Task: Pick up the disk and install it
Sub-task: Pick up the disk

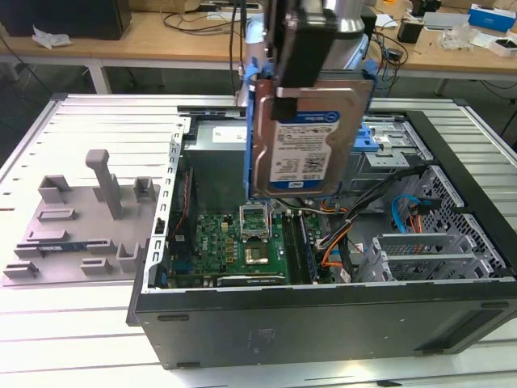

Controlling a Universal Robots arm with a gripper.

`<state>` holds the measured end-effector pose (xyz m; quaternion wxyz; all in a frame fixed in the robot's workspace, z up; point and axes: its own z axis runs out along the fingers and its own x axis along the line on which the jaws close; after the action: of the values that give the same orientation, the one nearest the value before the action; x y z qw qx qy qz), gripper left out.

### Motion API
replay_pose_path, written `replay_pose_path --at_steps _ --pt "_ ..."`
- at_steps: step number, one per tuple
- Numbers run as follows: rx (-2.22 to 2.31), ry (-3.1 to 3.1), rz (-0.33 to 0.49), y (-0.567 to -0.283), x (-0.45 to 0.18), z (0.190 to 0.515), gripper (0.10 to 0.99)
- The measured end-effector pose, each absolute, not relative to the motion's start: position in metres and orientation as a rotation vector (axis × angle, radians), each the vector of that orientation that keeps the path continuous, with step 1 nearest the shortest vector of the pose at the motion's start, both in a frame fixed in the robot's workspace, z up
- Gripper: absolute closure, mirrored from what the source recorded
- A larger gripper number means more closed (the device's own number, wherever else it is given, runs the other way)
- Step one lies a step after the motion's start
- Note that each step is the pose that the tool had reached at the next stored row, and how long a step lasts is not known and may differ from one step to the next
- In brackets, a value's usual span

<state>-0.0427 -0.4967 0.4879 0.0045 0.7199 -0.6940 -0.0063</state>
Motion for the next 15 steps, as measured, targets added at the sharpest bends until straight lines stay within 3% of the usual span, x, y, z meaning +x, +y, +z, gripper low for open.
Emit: replay_pose_path --at_steps 15 --pt "2.255 -2.174 -0.021 -0.502 -0.006 0.487 0.718"
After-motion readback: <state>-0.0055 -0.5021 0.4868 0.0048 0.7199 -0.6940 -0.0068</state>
